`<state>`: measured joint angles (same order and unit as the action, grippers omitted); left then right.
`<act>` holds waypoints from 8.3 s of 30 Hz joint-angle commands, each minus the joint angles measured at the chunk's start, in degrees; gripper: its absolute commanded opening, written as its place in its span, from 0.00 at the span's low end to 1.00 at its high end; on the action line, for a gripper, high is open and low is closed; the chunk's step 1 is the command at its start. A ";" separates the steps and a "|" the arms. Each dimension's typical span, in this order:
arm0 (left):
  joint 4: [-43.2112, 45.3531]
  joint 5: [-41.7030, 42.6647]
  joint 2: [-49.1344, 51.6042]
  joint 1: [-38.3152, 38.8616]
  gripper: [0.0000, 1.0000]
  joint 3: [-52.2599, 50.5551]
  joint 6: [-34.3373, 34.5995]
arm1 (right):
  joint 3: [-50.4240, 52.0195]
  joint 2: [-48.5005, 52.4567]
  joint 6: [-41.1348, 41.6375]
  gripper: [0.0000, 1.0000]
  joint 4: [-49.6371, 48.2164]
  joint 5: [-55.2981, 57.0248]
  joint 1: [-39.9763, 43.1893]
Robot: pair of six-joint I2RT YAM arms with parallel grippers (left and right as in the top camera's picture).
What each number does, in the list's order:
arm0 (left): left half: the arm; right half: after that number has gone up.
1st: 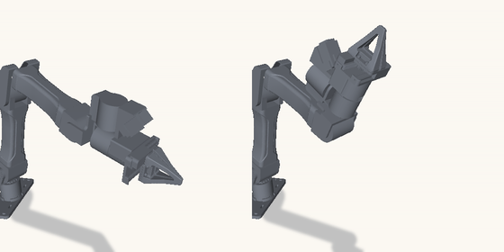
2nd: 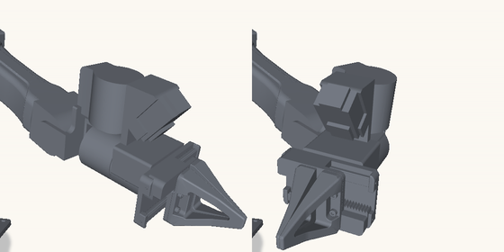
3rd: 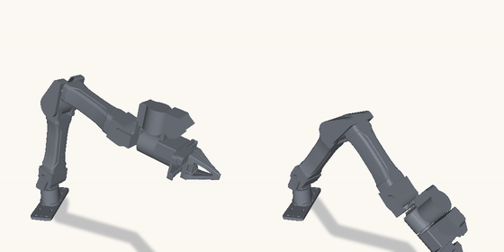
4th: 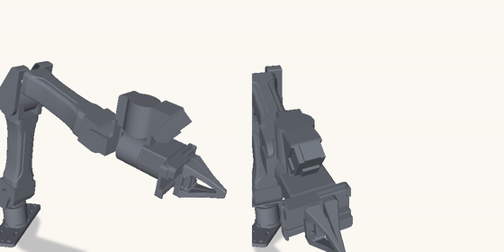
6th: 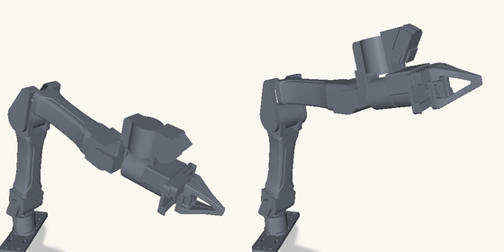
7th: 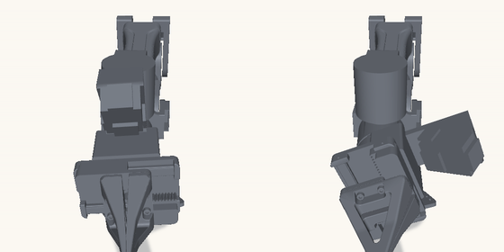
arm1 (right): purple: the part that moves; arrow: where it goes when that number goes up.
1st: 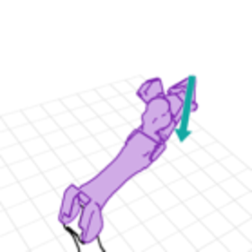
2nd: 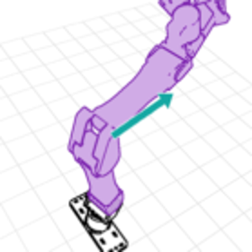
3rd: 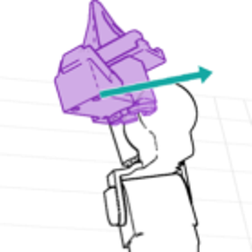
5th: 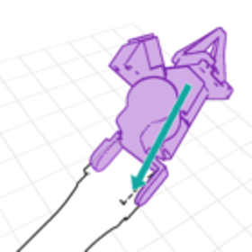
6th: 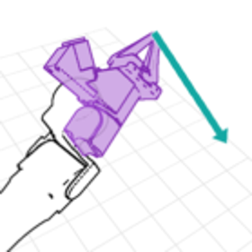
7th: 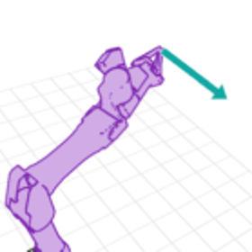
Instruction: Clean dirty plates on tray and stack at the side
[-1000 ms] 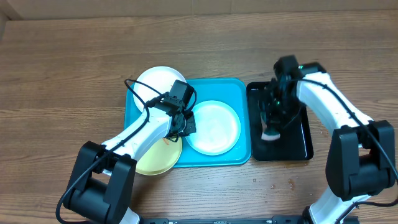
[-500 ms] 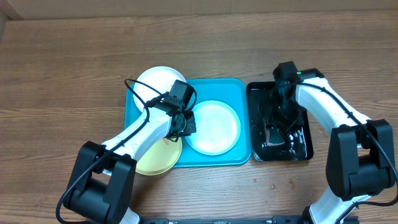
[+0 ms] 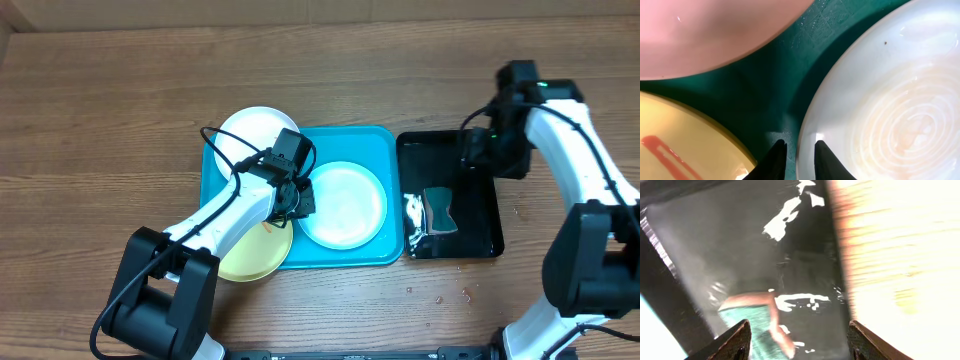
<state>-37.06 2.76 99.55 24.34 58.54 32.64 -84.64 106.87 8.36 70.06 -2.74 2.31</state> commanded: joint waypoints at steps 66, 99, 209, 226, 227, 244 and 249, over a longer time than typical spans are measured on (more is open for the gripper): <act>2.21 -4.55 2.34 11.54 0.04 29.49 -8.94 | -1.20 -1.64 6.27 1.00 -11.98 1.14 21.20; 42.25 -66.14 2.34 37.48 0.04 30.99 -70.29 | -1.20 -1.64 6.29 1.00 -11.96 1.84 24.55; -6.36 -7.23 2.34 -57.22 0.04 14.82 -6.32 | -1.20 -1.64 6.29 1.00 -11.96 1.84 24.55; -6.05 -0.17 2.34 -56.46 0.39 10.73 -13.27 | -1.20 -1.64 6.29 1.00 -11.96 1.84 24.55; -6.36 3.30 2.34 -56.46 0.43 11.08 -15.47 | -1.20 -1.64 6.29 1.00 -11.96 1.84 24.55; -21.59 18.36 -1.73 -45.00 0.55 22.58 -23.89 | -1.20 -1.64 6.29 1.00 -11.96 1.84 24.55; -22.32 11.98 -1.55 -37.09 0.55 22.18 -23.85 | -1.20 -1.64 6.29 1.00 -11.96 1.84 24.55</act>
<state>-59.02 18.65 98.65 -16.32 80.29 10.48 -84.66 106.87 14.57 58.28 -1.26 26.65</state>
